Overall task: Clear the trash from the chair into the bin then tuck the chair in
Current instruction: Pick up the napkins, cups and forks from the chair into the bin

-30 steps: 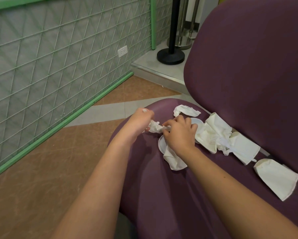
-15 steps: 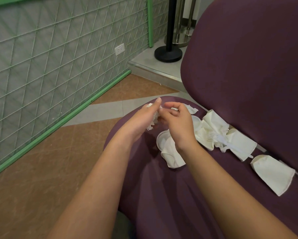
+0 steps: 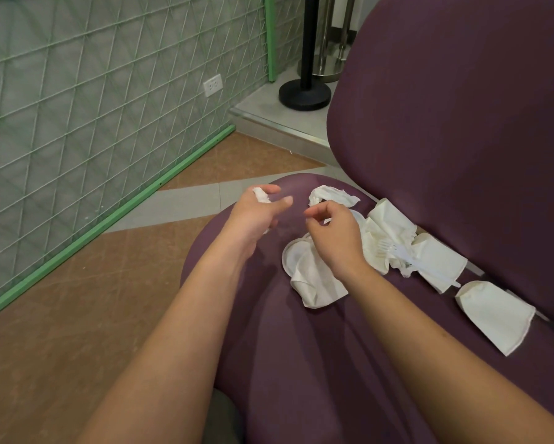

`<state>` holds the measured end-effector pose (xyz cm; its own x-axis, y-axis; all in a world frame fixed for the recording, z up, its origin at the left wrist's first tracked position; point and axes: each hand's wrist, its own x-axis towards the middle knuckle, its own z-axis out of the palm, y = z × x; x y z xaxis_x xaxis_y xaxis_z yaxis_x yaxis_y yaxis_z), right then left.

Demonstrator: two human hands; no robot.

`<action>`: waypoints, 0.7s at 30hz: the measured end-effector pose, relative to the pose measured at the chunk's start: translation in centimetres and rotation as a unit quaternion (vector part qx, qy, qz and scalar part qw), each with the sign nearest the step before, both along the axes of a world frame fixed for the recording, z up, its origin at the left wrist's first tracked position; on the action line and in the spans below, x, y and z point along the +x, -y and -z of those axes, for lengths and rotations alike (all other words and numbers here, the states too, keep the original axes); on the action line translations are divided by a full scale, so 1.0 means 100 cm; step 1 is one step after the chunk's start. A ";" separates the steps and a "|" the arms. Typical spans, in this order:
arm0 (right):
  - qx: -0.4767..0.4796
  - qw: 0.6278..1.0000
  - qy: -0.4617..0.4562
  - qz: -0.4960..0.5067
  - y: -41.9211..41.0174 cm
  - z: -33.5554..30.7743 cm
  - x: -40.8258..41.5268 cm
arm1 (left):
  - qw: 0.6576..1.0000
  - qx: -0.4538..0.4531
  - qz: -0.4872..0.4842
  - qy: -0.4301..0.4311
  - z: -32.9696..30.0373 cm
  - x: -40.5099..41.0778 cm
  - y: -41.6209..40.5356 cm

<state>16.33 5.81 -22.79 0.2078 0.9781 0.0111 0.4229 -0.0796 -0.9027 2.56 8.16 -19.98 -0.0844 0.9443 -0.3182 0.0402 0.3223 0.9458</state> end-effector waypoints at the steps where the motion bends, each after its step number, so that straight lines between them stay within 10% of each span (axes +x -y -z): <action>1: 0.005 0.999 0.053 0.004 -0.007 0.003 0.006 | 1.000 0.008 -0.012 -0.011 0.002 0.000 -0.001; 11: -0.053 0.910 0.409 -0.032 -0.056 0.006 0.023 | 0.996 0.020 0.025 -0.084 0.003 0.010 -0.002; 17: -0.037 0.898 0.435 -0.057 -0.058 0.014 0.018 | 0.995 -0.023 0.016 -0.092 0.007 0.008 -0.004; 21: -0.005 0.967 0.254 -0.031 -0.046 0.002 0.005 | 0.998 -0.036 -0.017 -0.053 0.008 0.009 -0.005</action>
<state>16.79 10.39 -23.01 0.1199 0.9890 0.0869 0.8161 -0.0483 -0.5759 3.49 8.67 -20.79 -0.1535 0.9149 -0.3734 0.1271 0.3930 0.9107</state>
